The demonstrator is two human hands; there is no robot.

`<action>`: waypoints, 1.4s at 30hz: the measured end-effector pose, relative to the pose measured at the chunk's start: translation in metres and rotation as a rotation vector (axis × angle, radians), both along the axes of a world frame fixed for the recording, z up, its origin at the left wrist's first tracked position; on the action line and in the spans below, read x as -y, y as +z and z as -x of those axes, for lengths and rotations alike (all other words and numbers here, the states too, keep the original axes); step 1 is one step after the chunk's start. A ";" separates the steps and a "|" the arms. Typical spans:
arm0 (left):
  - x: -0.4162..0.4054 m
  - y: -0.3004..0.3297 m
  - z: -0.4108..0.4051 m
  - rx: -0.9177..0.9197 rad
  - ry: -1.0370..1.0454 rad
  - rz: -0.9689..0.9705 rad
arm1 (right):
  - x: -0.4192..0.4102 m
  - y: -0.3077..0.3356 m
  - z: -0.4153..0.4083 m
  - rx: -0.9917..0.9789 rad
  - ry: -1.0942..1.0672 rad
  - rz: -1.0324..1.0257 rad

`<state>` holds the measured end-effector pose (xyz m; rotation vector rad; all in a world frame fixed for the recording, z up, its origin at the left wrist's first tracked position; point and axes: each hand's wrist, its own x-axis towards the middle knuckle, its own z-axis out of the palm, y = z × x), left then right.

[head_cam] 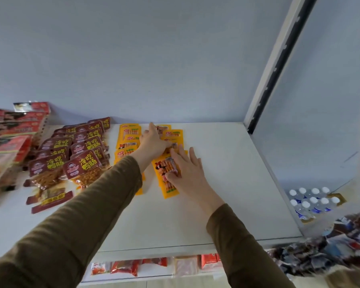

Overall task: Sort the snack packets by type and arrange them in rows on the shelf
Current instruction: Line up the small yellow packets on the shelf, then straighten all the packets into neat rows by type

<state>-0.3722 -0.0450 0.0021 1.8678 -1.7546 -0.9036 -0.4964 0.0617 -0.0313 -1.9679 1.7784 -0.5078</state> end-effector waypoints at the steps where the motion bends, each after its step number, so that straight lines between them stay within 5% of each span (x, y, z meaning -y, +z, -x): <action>1: -0.002 0.002 0.001 0.059 -0.025 -0.014 | -0.003 0.002 0.001 0.006 -0.007 -0.004; 9: -0.040 0.035 -0.012 -0.036 -0.194 0.197 | -0.014 0.036 0.009 0.187 -0.147 0.201; 19: -0.106 0.044 -0.089 0.224 -0.116 0.420 | -0.023 0.058 -0.025 0.155 -0.104 0.359; 42: -0.255 0.047 -0.439 0.232 0.015 0.547 | -0.135 0.081 -0.367 0.015 0.099 0.457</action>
